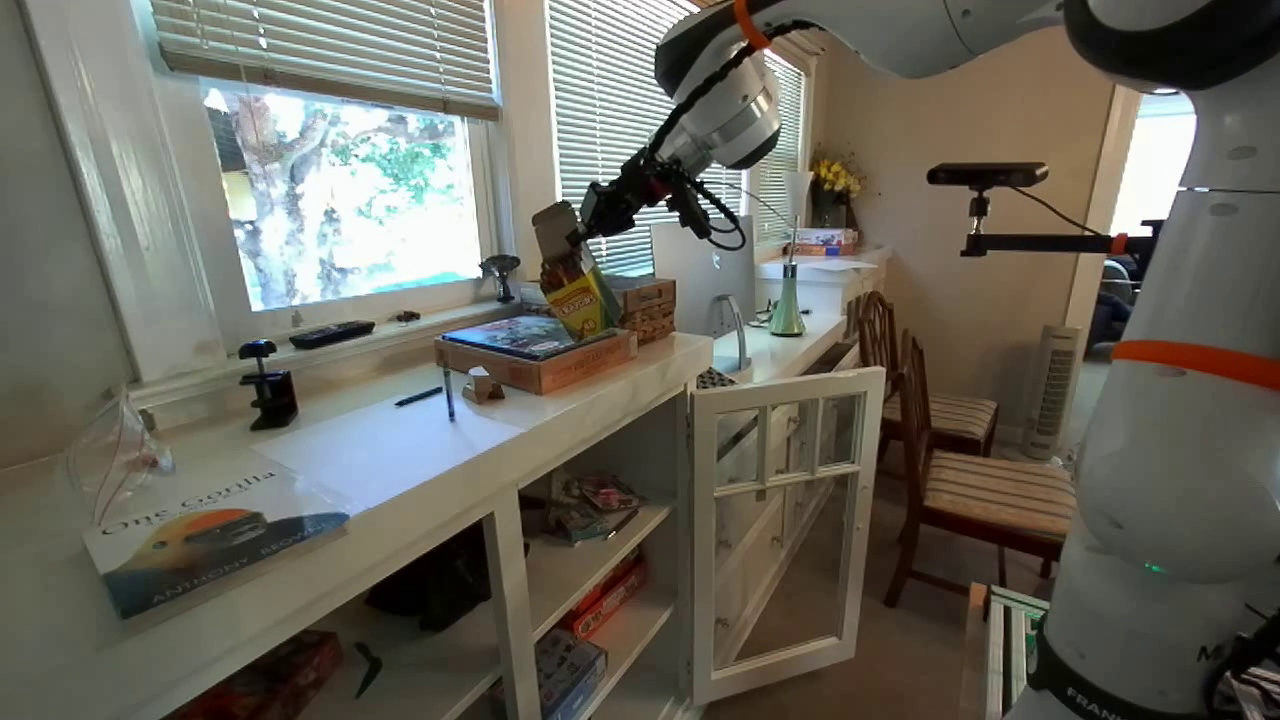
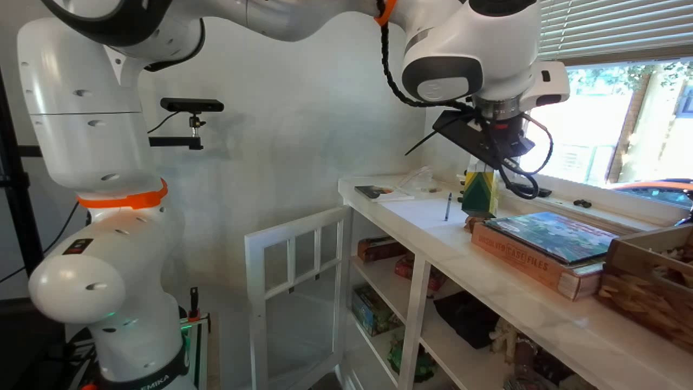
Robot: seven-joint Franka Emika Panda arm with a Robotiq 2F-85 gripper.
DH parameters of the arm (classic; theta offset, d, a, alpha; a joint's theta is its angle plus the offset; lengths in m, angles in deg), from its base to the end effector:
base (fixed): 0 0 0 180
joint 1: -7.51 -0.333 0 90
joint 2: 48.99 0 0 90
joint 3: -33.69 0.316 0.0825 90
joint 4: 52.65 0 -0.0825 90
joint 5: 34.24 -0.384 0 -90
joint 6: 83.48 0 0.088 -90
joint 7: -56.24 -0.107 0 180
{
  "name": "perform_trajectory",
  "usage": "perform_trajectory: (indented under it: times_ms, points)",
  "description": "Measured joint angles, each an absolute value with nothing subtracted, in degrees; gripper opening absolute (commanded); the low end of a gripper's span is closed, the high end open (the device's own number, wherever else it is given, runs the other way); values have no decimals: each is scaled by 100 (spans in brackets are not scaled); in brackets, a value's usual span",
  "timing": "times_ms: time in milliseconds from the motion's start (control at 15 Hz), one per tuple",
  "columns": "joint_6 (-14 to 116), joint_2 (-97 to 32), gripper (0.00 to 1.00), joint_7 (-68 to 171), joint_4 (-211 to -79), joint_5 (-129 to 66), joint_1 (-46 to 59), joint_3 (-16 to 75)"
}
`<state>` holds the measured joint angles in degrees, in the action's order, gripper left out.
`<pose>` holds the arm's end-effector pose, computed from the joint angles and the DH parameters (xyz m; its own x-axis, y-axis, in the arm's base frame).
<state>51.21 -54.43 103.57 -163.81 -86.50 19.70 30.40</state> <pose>0.5563 -0.1437 0.5850 0.6936 -0.1201 0.7103 0.2084 -0.9104 -0.3574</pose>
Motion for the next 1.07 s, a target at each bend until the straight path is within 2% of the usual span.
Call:
perform_trajectory:
  times_ms: [1067]
  points:
    - [5025, -6188, 0, 11589, -17903, -9003, 1524, 2389]
